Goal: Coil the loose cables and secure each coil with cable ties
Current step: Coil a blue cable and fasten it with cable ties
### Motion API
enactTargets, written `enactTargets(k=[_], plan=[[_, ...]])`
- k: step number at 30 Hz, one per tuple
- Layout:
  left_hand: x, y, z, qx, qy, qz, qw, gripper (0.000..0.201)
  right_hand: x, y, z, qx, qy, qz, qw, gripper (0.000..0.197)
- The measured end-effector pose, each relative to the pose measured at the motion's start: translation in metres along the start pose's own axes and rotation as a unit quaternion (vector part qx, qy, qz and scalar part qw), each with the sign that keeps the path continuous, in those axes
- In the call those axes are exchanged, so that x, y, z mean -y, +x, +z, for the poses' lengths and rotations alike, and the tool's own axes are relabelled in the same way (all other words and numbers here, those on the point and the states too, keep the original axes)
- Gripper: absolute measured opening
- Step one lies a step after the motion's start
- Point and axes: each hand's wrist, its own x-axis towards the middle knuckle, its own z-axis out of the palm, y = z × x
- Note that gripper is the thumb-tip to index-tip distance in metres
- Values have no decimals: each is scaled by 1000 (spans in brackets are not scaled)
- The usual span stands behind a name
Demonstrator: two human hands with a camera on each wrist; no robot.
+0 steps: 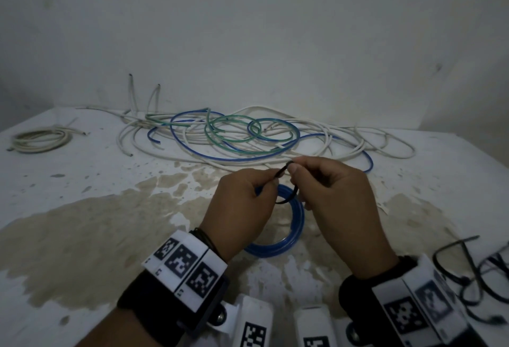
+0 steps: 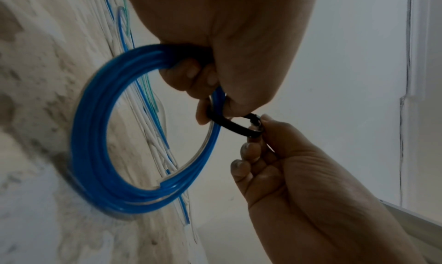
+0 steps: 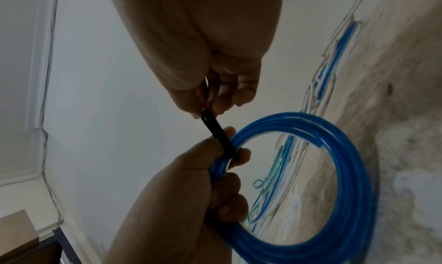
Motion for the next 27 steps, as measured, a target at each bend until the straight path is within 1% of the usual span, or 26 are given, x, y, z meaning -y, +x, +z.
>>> enactTargets(k=[3,8,10,13,16,19,21,24,25,27], plan=[[0,-1,2,-4,32,38,999,25,2,2,-3,17,11,13,1000,8],[-1,-2,3,2,55,74,996,31,2,0,-2,76,58,73,993,9],[-4,-3,3,2,40,65,997,31,4,0,-2,68,65,73,993,9],[-7,-1,4,21,19,19,999,37,8,1,-3,24,62,43,997,14],[-5,0,4,32,14,-8,999,23,10,-1,-2,5,57,28,998,19],[-4,-2,5,5,-3,11,1000,23,10,-2,1,14,54,33,998,16],[-5,-3,5,-15,13,47,999,26,8,-1,1,34,35,42,998,12],[-7,-4,4,-20,50,87,995,25,3,0,1,60,7,55,997,15],[-7,-4,4,-21,47,84,995,24,3,0,0,59,5,56,997,15],[-8,-2,4,-14,19,49,999,21,5,0,0,43,13,44,998,15]])
